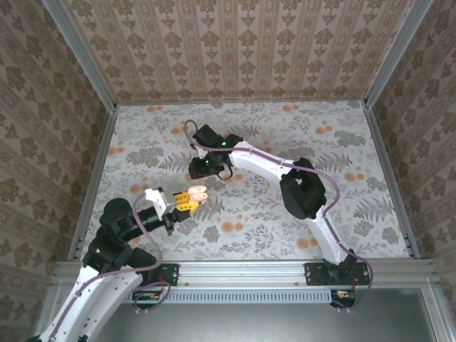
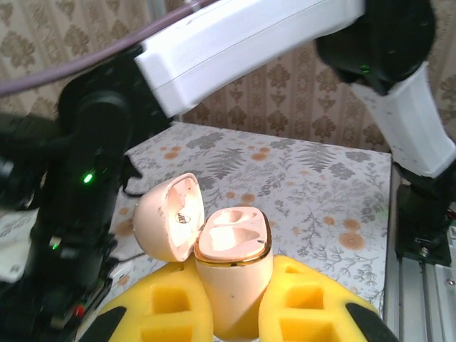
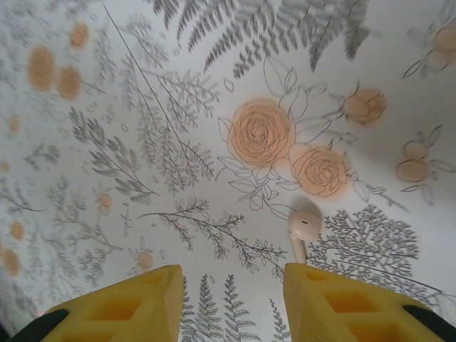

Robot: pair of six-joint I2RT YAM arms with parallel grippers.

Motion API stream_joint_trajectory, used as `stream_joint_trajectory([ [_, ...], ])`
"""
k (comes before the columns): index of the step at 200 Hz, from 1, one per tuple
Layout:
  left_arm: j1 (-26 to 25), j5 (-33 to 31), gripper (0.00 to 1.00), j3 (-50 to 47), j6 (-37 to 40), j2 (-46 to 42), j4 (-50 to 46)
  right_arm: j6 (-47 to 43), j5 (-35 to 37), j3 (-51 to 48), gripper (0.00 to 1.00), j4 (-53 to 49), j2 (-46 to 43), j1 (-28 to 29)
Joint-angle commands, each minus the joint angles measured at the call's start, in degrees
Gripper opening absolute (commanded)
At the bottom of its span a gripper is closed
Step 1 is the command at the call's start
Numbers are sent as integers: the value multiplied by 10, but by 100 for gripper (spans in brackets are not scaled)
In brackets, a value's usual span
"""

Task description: Insert wireless bluetooth earbuds into charging case

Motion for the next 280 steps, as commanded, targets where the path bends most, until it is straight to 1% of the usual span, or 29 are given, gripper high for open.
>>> stream_joint_trajectory([
  [1, 6, 42, 0, -16, 40, -28, 43, -5, 27, 30, 42, -42, 15, 6],
  [35, 5, 27, 0, -9, 84, -48, 22, -4, 32, 30, 42, -40, 23, 6],
  [63, 5, 9, 0, -13, 101, -69, 20, -7, 39, 29, 41, -44, 30, 10],
  [80, 5, 8, 0, -19, 103, -85, 27, -8, 42, 31, 41, -42, 36, 13],
  [85, 5, -7, 0, -19, 105, -90, 29, -8, 41, 31, 41, -41, 37, 14],
  [94, 5, 0, 0, -19, 114, -93, 28, -8, 40, 31, 41, -38, 39, 14],
  [99, 5, 22, 0, -17, 131, -93, 23, -7, 39, 31, 41, -37, 41, 13],
  [104, 4, 30, 0, -15, 142, -92, 20, -7, 39, 31, 41, -35, 42, 13],
  [136, 4, 39, 0, -8, 168, -89, 6, -5, 34, 46, 41, -39, 55, 15],
  [159, 4, 35, 0, -8, 176, -91, 5, -8, 36, 53, 41, -41, 61, 18],
  [181, 4, 15, 0, -6, 186, -93, -12, -11, 40, 63, 41, -48, 71, 18],
  [215, 4, 8, 0, -5, 189, -102, -24, -15, 48, 73, 33, -56, 79, 19],
  [219, 4, -7, 0, -5, 190, -102, -26, -15, 49, 74, 32, -56, 79, 19],
  [280, 4, -11, 0, -6, 190, -101, -32, -24, 67, 95, 34, -66, 87, 19],
])
